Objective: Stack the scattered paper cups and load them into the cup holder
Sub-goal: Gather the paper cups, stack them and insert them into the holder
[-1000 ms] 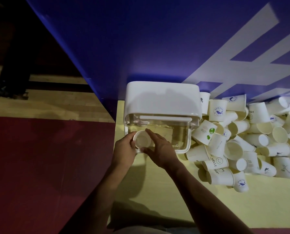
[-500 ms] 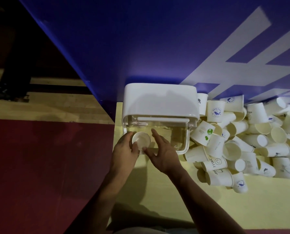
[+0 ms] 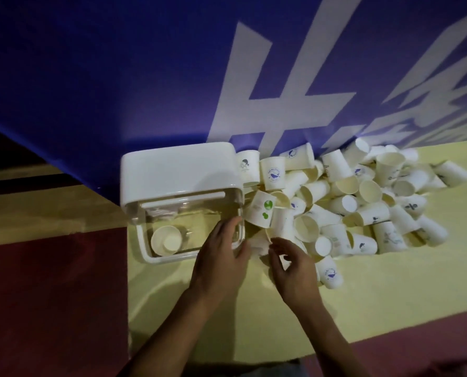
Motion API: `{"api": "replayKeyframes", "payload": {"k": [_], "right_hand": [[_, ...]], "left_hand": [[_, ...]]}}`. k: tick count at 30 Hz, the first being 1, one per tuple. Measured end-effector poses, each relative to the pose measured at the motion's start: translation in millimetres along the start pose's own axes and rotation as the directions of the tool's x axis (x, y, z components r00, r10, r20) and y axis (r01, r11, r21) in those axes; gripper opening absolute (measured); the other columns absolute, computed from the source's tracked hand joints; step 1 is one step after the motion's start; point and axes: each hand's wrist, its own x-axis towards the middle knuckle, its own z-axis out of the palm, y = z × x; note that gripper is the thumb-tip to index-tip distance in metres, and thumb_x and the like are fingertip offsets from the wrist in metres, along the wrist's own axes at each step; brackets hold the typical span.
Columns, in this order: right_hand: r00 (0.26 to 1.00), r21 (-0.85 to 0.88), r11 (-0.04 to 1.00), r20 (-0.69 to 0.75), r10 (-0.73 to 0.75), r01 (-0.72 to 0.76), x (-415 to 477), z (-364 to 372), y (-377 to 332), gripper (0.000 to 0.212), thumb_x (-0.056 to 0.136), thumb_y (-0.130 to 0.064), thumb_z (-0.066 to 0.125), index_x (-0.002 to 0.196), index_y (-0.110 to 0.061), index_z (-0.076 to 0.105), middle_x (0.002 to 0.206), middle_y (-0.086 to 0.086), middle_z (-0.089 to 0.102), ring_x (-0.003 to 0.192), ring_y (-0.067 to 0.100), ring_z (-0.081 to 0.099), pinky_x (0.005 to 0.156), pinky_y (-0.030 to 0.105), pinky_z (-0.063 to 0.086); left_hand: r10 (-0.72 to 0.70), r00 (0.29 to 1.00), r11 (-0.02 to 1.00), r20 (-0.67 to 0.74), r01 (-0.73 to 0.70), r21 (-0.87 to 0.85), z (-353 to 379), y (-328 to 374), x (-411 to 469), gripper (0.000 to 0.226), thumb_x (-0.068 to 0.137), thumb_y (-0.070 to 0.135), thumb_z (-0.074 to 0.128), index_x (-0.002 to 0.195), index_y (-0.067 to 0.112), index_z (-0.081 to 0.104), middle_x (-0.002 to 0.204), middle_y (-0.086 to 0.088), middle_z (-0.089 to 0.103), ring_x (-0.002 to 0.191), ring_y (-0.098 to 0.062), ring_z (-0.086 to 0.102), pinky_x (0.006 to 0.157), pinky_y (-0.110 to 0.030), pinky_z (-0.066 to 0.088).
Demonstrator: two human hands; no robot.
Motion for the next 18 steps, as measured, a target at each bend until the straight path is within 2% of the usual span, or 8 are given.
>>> {"api": "replayKeyframes", "payload": {"k": [3, 7, 11, 13, 18], "right_hand": [[0.999, 0.031, 0.999, -0.022, 0.043, -0.042, 0, -28, 19, 0.022, 0.095, -0.018, 0.068, 0.117, -0.022, 0.072, 0.103, -0.018, 0.071, 0.096, -0.008, 0.062, 0.078, 0.006, 0.045], [0.997, 0.041, 0.997, -0.026, 0.072, -0.071, 2, -64, 47, 0.022, 0.097, -0.020, 0.066, 0.117, -0.026, 0.071, 0.101, -0.022, 0.070, 0.095, -0.009, 0.062, 0.078, 0.012, 0.049], [0.995, 0.057, 0.994, -0.010, 0.097, -0.096, 9, -101, 76, 0.023, 0.097, -0.018, 0.066, 0.118, -0.023, 0.072, 0.103, -0.019, 0.071, 0.094, -0.007, 0.064, 0.073, 0.010, 0.049], [0.996, 0.053, 0.994, -0.002, 0.092, -0.092, 13, -116, 89, 0.022, 0.097, -0.017, 0.066, 0.117, -0.023, 0.072, 0.103, -0.016, 0.073, 0.094, -0.006, 0.064, 0.070, 0.007, 0.045], [0.996, 0.005, 0.996, 0.021, 0.089, -0.089, 26, -153, 123, 0.024, 0.097, -0.019, 0.066, 0.120, -0.020, 0.072, 0.106, -0.012, 0.074, 0.094, -0.005, 0.065, 0.074, 0.009, 0.045]], "left_hand": [[0.025, 0.999, 0.999, 0.040, -0.026, 0.040, 27, 24, 11, 0.056, 0.095, 0.044, 0.064, 0.145, 0.030, 0.043, 0.144, 0.011, 0.050, 0.124, -0.008, 0.051, 0.091, -0.023, 0.046], [0.118, 0.982, 0.970, 0.146, -0.145, 0.193, 70, 49, 27, 0.073, 0.086, 0.043, 0.073, 0.148, 0.024, 0.040, 0.153, 0.005, 0.045, 0.136, -0.017, 0.045, 0.102, -0.035, 0.048], [0.197, 0.953, 0.891, 0.231, -0.273, 0.364, 124, 65, 39, 0.084, 0.078, 0.042, 0.080, 0.149, 0.016, 0.043, 0.153, -0.004, 0.045, 0.142, -0.025, 0.040, 0.117, -0.036, 0.032], [0.185, 0.948, 0.830, 0.260, -0.292, 0.475, 149, 65, 46, 0.090, 0.078, 0.047, 0.078, 0.153, 0.017, 0.039, 0.158, -0.005, 0.040, 0.148, -0.027, 0.031, 0.122, -0.041, 0.022], [0.096, 0.936, 0.664, 0.339, -0.314, 0.679, 187, 63, 64, 0.092, 0.085, 0.052, 0.068, 0.159, 0.020, 0.024, 0.162, -0.006, 0.031, 0.153, -0.030, 0.018, 0.126, -0.045, 0.006]]}}
